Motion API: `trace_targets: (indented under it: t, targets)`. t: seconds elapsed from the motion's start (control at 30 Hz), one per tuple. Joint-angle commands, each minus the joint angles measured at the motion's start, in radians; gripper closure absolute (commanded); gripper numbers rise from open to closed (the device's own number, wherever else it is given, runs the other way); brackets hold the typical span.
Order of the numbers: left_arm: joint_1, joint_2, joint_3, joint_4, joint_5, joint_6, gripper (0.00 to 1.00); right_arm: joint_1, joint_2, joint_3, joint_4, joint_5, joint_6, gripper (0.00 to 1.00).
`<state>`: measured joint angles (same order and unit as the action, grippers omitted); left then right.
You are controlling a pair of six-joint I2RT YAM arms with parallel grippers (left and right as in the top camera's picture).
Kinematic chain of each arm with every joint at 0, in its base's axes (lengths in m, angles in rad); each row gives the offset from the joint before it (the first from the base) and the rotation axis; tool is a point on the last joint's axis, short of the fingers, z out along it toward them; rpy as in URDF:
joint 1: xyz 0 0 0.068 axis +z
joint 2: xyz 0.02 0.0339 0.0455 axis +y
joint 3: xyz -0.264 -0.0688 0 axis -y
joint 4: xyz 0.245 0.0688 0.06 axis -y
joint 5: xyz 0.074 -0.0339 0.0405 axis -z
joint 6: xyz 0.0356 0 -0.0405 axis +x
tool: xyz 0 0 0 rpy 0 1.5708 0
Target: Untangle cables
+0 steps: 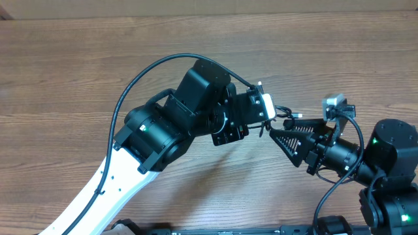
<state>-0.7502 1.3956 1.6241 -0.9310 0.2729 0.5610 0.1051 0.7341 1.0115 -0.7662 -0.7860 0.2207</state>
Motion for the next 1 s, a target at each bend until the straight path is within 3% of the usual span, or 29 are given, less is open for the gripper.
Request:
trace_targets:
  t: [0.0,0.27,0.47,0.73,0.83,0.97]
  targets:
    - [0.005,0.005,0.019,0.008,0.017,0.043,0.96,-0.003,-0.005,0.005,0.003,-0.030,-0.016,0.45]
    - [0.003,0.005,0.019,0.028,0.092,0.039,0.96,-0.003,-0.005,0.005,0.061,-0.133,-0.012,0.39]
    - [0.002,0.007,0.019,0.025,0.153,0.041,0.96,-0.003,-0.005,0.005,0.081,-0.090,-0.012,0.36]
    - [-0.018,0.007,0.019,0.011,0.221,0.129,0.96,-0.003,-0.005,0.005,0.086,-0.019,0.014,0.37]
    - [-0.034,0.007,0.019,0.011,0.249,0.166,0.96,-0.003,-0.005,0.005,0.093,-0.019,0.015,0.46]
    - [-0.036,0.007,0.019,0.009,0.245,0.166,0.96,-0.003,-0.005,0.005,0.094,-0.024,0.015,0.67]
